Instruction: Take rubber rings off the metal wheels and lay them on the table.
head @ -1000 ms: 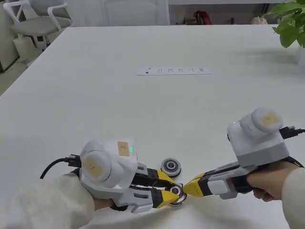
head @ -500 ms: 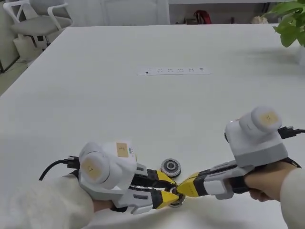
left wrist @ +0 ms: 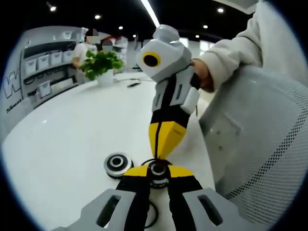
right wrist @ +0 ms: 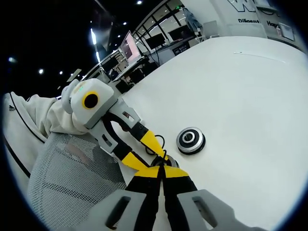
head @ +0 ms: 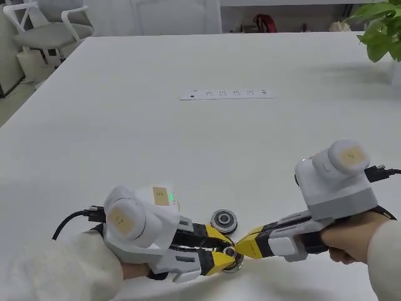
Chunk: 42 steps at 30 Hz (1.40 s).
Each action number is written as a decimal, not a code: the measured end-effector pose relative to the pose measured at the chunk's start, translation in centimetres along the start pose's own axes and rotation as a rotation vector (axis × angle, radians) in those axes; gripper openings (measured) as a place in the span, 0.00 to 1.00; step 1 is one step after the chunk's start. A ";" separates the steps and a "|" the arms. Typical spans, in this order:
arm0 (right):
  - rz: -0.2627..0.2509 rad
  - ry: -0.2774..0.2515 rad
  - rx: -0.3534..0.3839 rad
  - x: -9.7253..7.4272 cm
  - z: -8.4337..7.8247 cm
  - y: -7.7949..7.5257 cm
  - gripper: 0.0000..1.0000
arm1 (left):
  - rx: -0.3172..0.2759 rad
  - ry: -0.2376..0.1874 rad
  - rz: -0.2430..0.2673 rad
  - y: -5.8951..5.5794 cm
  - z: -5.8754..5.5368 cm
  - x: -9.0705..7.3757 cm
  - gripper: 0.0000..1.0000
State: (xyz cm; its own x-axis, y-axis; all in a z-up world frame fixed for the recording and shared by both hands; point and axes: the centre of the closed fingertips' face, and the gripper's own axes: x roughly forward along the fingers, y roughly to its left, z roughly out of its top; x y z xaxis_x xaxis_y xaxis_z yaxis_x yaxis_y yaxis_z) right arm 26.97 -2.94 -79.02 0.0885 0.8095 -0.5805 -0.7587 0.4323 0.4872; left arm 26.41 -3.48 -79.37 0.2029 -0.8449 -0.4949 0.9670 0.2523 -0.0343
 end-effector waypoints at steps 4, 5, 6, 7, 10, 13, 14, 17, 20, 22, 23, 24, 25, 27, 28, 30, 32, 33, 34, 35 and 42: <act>-0.005 -0.005 0.005 -0.1 0.1 -0.1 0.00 | -0.008 0.024 -0.005 0.1 -0.1 -0.2 0.14; -0.006 -0.005 0.005 -0.2 0.1 -0.2 0.00 | -0.010 0.027 -0.004 0.1 -0.1 -0.3 0.14; -0.007 -0.006 0.006 -0.2 0.1 -0.2 0.00 | -0.006 0.034 -0.007 0.0 -0.1 -0.3 0.15; -0.007 -0.006 0.006 -0.2 0.1 -0.2 0.00 | -0.003 0.039 -0.008 0.0 -0.1 -0.4 0.15; -0.009 -0.013 0.011 -0.3 0.3 -0.2 0.00 | 0.037 0.062 -0.017 -0.3 -0.1 -0.7 0.17; -0.009 -0.021 0.014 -0.4 0.5 -0.1 0.00 | 0.027 0.053 -0.022 -0.4 0.4 -1.2 0.19; -0.009 -0.024 0.013 -0.4 0.6 -0.1 0.00 | 0.028 0.051 -0.023 -0.4 0.5 -1.4 0.20; -0.010 -0.033 0.010 -0.5 0.9 0.1 0.00 | 0.025 0.044 -0.017 -0.3 0.9 -2.0 0.22; -0.017 -0.044 0.005 -0.8 1.2 0.1 0.00 | 0.035 0.054 0.000 0.0 1.0 -2.7 0.25; -0.026 -0.054 -0.002 -1.0 1.5 0.0 0.00 | 0.046 0.060 0.014 0.3 1.1 -3.1 0.27; -0.029 -0.061 -0.001 -1.2 1.7 -0.1 0.00 | 0.046 0.061 0.020 0.4 1.2 -3.4 0.28; -0.030 -0.067 -0.001 -1.3 1.8 -0.1 0.00 | 0.042 0.060 0.026 0.5 1.2 -3.6 0.30; -0.032 -0.074 -0.001 -1.4 2.0 0.0 0.00 | 0.036 0.060 0.030 0.6 1.3 -3.8 0.32; -0.036 -0.084 -0.006 -1.6 2.2 0.1 0.00 | 0.037 0.060 0.036 0.6 1.4 -4.2 0.37; -0.039 -0.090 -0.011 -1.7 2.4 0.1 0.00 | 0.043 0.066 0.042 0.6 1.4 -4.4 0.39; -0.042 -0.101 -0.014 -1.8 2.7 0.1 0.00 | 0.061 0.081 0.046 0.5 1.1 -4.9 0.42; -0.041 -0.109 -0.015 -1.9 2.9 0.2 0.00 | 0.059 0.083 0.046 0.5 1.1 -5.3 0.45; -0.042 -0.114 -0.016 -1.9 3.1 0.2 0.00 | 0.044 0.064 0.050 0.4 1.4 -5.6 0.47; -0.042 -0.119 -0.017 -2.0 3.2 0.2 0.00 | 0.039 0.044 0.055 0.3 1.7 -6.0 0.50; -0.042 -0.122 -0.018 -2.0 3.3 0.3 0.00 | 0.036 0.035 0.061 0.4 1.8 -6.2 0.53; -0.042 -0.147 -0.015 -2.2 3.9 0.5 0.00 | 0.007 0.006 0.113 1.0 1.9 -7.6 0.67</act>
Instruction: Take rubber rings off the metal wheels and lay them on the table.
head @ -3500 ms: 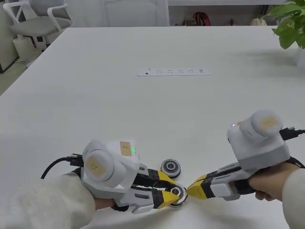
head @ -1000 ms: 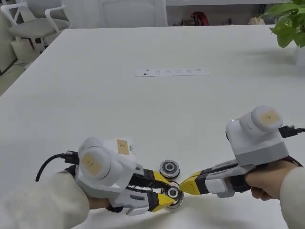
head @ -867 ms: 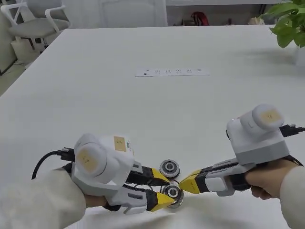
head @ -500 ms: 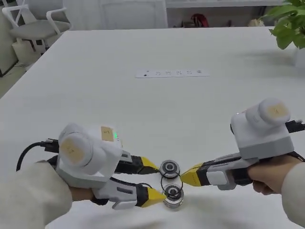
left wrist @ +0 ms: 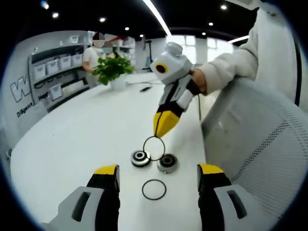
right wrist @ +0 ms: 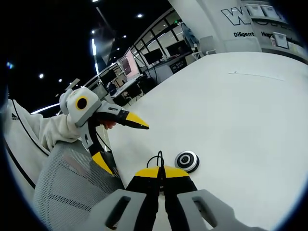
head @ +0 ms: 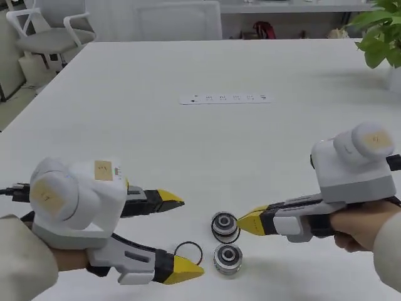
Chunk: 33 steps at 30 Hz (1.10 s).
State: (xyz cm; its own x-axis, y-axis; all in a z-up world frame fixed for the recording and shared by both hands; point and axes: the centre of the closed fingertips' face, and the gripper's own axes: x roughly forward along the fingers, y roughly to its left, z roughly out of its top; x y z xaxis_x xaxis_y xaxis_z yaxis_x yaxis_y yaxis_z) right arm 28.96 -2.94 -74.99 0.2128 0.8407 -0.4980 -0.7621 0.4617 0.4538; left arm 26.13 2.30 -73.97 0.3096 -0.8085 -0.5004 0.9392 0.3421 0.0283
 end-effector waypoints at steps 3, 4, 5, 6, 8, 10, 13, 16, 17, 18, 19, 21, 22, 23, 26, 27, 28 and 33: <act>0.006 -0.012 0.000 0.0 0.3 0.4 0.00 | -0.014 -0.016 0.011 0.2 0.2 -0.3 0.71; 0.008 -0.014 -0.001 0.0 0.4 0.6 0.00 | -0.014 -0.017 0.014 0.2 0.2 -0.4 0.73; 0.011 -0.017 -0.004 0.0 0.5 0.8 0.00 | -0.014 -0.018 0.019 0.3 0.2 -0.5 0.74; 0.013 -0.017 -0.006 0.1 0.5 1.0 0.00 | -0.014 -0.019 0.023 0.3 0.2 -0.5 0.76; 0.019 -0.015 -0.013 0.2 0.6 1.2 0.00 | -0.016 -0.025 0.028 0.3 0.2 -0.7 0.80; 0.024 -0.011 -0.019 0.4 0.6 1.4 0.00 | -0.024 -0.033 0.030 0.3 0.2 -0.9 0.83; 0.031 -0.007 -0.025 0.6 0.6 1.7 0.00 | -0.040 -0.040 0.034 0.4 0.1 -1.2 0.86; 0.039 0.000 -0.031 0.9 0.4 2.0 0.00 | -0.053 -0.051 0.047 0.5 0.0 -1.5 0.90; 0.041 0.002 -0.032 0.9 0.4 2.0 0.00 | -0.057 -0.054 0.050 0.6 0.0 -1.6 0.92; 0.044 0.005 -0.033 1.0 0.4 2.2 0.00 | -0.064 -0.058 0.055 0.7 0.0 -1.6 0.93; 0.046 0.006 -0.034 1.1 0.3 2.2 0.00 | -0.067 -0.059 0.058 0.7 0.0 -1.7 0.94; 0.050 0.011 -0.036 1.2 0.3 2.3 0.00 | -0.071 -0.061 0.062 0.8 -0.1 -1.8 0.97; 0.051 0.013 -0.037 1.2 0.3 2.4 0.00 | -0.073 -0.060 0.064 0.9 -0.2 -1.8 0.98; 0.053 0.014 -0.038 1.3 0.2 2.5 0.00 | -0.074 -0.060 0.065 0.9 -0.3 -1.9 0.99; 0.057 0.020 -0.040 1.5 0.1 2.7 0.00 | -0.079 -0.052 0.063 0.8 -0.7 -1.9 1.00; 0.058 0.023 -0.042 1.6 0.0 2.8 0.00 | -0.083 -0.048 0.062 0.8 -0.9 -1.9 1.00; 0.060 0.026 -0.043 1.7 -0.1 2.8 0.00 | -0.085 -0.045 0.061 0.8 -1.0 -1.9 1.00; 0.069 0.045 -0.053 2.2 -0.6 3.3 0.00 | -0.096 -0.036 0.051 0.6 -1.4 -1.8 1.00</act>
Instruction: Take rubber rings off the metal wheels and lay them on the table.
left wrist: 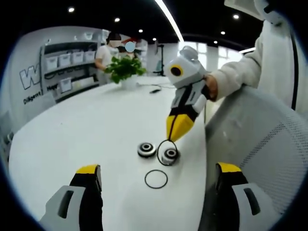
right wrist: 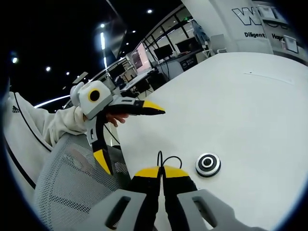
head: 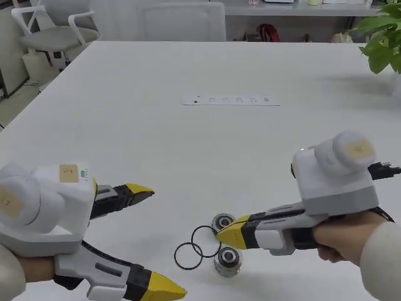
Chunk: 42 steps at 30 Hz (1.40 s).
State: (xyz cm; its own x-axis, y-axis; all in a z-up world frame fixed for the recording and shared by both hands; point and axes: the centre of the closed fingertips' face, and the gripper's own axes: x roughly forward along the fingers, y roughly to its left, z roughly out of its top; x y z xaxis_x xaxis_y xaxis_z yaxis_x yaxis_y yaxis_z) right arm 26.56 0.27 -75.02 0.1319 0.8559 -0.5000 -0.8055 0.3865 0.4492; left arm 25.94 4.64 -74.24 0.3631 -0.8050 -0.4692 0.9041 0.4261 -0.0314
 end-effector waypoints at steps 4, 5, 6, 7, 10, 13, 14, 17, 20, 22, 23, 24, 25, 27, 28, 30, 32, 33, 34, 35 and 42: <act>0.012 0.018 -0.016 0.6 -0.4 0.5 0.00 | 0.000 0.012 -0.006 -0.1 -0.3 0.1 1.00; 0.012 0.026 -0.023 0.7 -0.6 0.5 0.00 | 0.002 0.019 -0.007 -0.1 -0.4 0.2 1.00; 0.013 0.029 -0.025 0.8 -0.6 0.6 0.00 | 0.002 0.020 -0.008 -0.2 -0.4 0.2 1.00; 0.014 0.033 -0.028 0.9 -0.7 0.6 0.00 | 0.002 0.021 -0.009 -0.2 -0.5 0.2 1.00; 0.016 0.051 -0.042 1.2 -1.2 0.8 0.00 | -0.001 0.019 -0.016 -0.4 -0.4 0.2 1.00; 0.020 0.061 -0.052 1.6 -1.4 1.1 0.00 | -0.001 0.019 -0.018 -0.4 -0.4 0.3 1.00; 0.022 0.068 -0.056 1.8 -1.6 1.2 0.00 | -0.003 0.019 -0.019 -0.5 -0.4 0.3 1.00; 0.025 0.079 -0.069 2.1 -1.9 1.4 0.00 | -0.005 0.021 -0.020 -0.5 -0.5 0.3 1.00; 0.021 0.092 -0.084 2.5 -2.3 1.4 0.00 | -0.006 0.025 -0.024 -0.6 -0.6 0.3 1.00; 0.017 0.101 -0.093 2.7 -2.5 1.3 0.00 | -0.005 0.028 -0.027 -0.6 -0.6 0.4 1.00; 0.016 0.104 -0.097 2.8 -2.6 1.3 0.00 | -0.005 0.029 -0.029 -0.7 -0.7 0.4 1.00; 0.014 0.111 -0.103 3.0 -2.8 1.3 0.00 | -0.006 0.031 -0.031 -0.7 -0.7 0.4 1.00; 0.014 0.114 -0.108 3.1 -2.9 1.3 0.00 | -0.006 0.032 -0.032 -0.7 -0.8 0.4 1.00; 0.009 0.124 -0.118 3.3 -3.2 1.2 0.00 | -0.006 0.035 -0.034 -0.7 -0.9 0.4 1.00; 0.008 0.129 -0.125 3.4 -3.3 1.2 0.00 | -0.006 0.036 -0.034 -0.7 -0.9 0.4 1.00; 0.002 0.134 -0.137 3.5 -3.5 1.1 0.00 | -0.005 0.041 -0.034 -0.7 -1.0 0.4 1.00; -0.006 0.136 -0.141 3.6 -3.6 0.9 0.00 | -0.005 0.042 -0.037 -0.8 -1.0 0.4 1.00; -0.011 0.135 -0.142 3.6 -3.6 0.8 0.00 | -0.005 0.042 -0.037 -0.8 -1.1 0.5 1.00; -0.013 0.134 -0.144 3.6 -3.6 0.7 0.00 | -0.005 0.043 -0.038 -0.8 -1.1 0.5 1.00; -0.020 0.132 -0.148 3.6 -3.5 0.5 0.00 | -0.004 0.044 -0.038 -0.8 -1.1 0.5 0.99; -0.056 0.121 -0.156 3.5 -3.3 -0.5 0.00 | 0.000 0.053 -0.047 -1.0 -1.3 0.5 0.99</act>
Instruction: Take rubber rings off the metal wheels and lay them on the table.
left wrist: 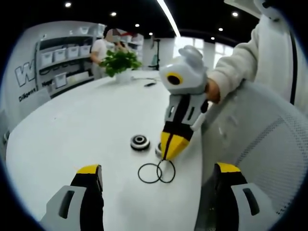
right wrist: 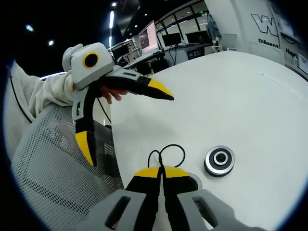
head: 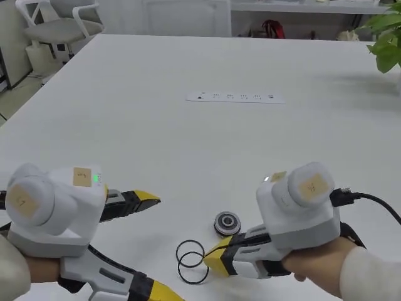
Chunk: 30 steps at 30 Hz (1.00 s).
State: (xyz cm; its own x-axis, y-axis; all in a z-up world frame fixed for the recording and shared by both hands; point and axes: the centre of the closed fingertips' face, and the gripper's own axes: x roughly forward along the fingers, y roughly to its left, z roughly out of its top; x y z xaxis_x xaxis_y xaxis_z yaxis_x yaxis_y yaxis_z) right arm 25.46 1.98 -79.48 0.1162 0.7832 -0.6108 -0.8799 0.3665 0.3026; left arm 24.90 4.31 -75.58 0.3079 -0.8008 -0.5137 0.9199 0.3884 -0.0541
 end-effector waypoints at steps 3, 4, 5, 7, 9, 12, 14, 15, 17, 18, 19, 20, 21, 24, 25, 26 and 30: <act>-0.023 -0.002 -0.010 0.0 0.0 -0.5 0.00 | -0.001 0.001 -0.002 -0.1 0.0 0.0 0.99; -0.029 -0.005 -0.009 0.0 0.1 -0.7 0.00 | 0.000 0.002 -0.002 -0.1 0.0 0.0 0.99; -0.034 -0.007 -0.006 -0.1 0.1 -0.8 0.00 | 0.000 0.002 -0.002 -0.1 0.0 0.0 0.98; -0.040 -0.013 0.001 -0.1 0.2 -1.0 0.00 | -0.001 0.003 -0.003 -0.1 -0.1 0.0 0.98; -0.047 -0.016 0.006 -0.1 0.2 -1.2 0.00 | -0.001 0.004 -0.004 -0.1 -0.1 0.0 0.98; -0.049 -0.017 0.012 0.0 0.2 -1.3 0.00 | -0.002 0.009 -0.006 -0.1 -0.2 0.0 0.97; -0.050 -0.015 0.008 0.1 0.1 -1.3 0.00 | -0.001 0.010 -0.008 -0.1 -0.3 0.0 0.97; -0.051 -0.012 0.003 0.2 0.1 -1.3 0.01 | -0.002 0.011 -0.008 -0.1 -0.3 0.1 0.97; -0.049 -0.014 -0.003 0.2 0.1 -1.3 0.02 | -0.003 0.012 -0.010 -0.2 -0.3 0.1 0.97; -0.047 -0.015 -0.008 0.3 0.1 -1.3 0.02 | -0.004 0.013 -0.011 -0.2 -0.3 0.1 0.97; -0.045 -0.017 -0.011 0.3 0.1 -1.3 0.03 | -0.003 0.014 -0.012 -0.2 -0.3 0.1 0.97; -0.041 -0.018 -0.013 0.3 0.2 -1.2 0.04 | -0.002 0.016 -0.014 -0.3 -0.3 0.1 0.97; -0.038 -0.018 -0.015 0.3 0.1 -1.1 0.04 | -0.002 0.017 -0.015 -0.3 -0.4 0.1 0.97; -0.031 -0.018 -0.029 0.4 0.2 -0.9 0.07 | -0.004 0.019 -0.017 -0.3 -0.5 0.1 0.97; -0.029 -0.018 -0.033 0.4 0.2 -0.8 0.08 | -0.005 0.020 -0.017 -0.3 -0.5 0.1 0.97; -0.028 -0.017 -0.042 0.4 0.2 -0.8 0.09 | -0.007 0.021 -0.018 -0.3 -0.5 0.1 0.97; -0.025 -0.013 -0.063 0.4 0.2 -0.6 0.11 | -0.006 0.022 -0.017 -0.3 -0.5 0.1 0.97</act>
State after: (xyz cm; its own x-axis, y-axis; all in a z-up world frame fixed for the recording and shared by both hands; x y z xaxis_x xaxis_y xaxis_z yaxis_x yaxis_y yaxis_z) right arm 26.13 2.19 -79.81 0.1438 0.7812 -0.6075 -0.9038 0.3537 0.2408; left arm 24.57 4.36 -76.09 0.2865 -0.7975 -0.5310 0.9235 0.3774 -0.0685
